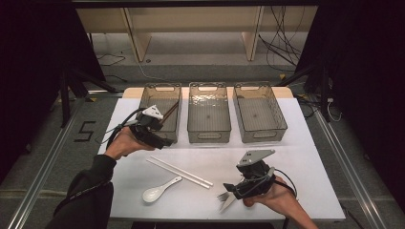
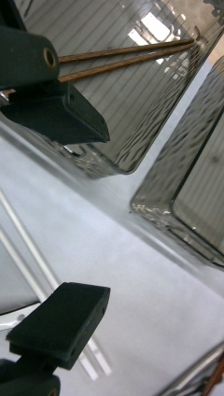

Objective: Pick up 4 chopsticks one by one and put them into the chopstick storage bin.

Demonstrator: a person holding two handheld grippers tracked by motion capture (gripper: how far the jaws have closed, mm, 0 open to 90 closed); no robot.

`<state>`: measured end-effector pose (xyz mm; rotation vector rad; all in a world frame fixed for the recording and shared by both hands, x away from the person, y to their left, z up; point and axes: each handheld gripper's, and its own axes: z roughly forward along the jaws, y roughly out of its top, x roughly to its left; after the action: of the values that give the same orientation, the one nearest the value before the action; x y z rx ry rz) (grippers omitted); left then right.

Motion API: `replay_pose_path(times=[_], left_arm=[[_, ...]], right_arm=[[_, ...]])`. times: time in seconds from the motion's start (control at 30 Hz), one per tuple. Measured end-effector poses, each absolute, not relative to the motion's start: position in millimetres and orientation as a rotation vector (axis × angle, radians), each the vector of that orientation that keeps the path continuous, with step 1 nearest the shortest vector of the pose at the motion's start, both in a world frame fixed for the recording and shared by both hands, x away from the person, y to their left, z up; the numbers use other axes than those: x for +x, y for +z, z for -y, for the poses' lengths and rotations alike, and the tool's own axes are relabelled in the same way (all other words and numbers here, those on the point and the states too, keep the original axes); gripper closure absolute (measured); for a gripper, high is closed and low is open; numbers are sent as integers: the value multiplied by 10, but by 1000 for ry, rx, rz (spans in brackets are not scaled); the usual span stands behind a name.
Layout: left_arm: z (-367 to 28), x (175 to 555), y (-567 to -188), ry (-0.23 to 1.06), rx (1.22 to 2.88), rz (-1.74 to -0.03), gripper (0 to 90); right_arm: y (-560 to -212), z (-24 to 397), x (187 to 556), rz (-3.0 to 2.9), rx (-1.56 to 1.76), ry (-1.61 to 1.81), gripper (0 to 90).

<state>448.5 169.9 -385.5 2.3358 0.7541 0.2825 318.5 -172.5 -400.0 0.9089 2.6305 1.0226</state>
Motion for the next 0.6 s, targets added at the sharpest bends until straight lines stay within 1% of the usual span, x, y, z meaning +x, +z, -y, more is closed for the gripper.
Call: replay_pose_path(times=[0.33, 0.6], left_arm=[[-1577, 4293, -3881, 308, 2433, -642, 195], [-1441, 4250, -4001, 304, 2522, -563, 191]], right_arm=[[-4011, 1759, 3166, -2629, 930, 1023, 253], [-4018, 1769, 3159, -2626, 933, 1027, 253]])
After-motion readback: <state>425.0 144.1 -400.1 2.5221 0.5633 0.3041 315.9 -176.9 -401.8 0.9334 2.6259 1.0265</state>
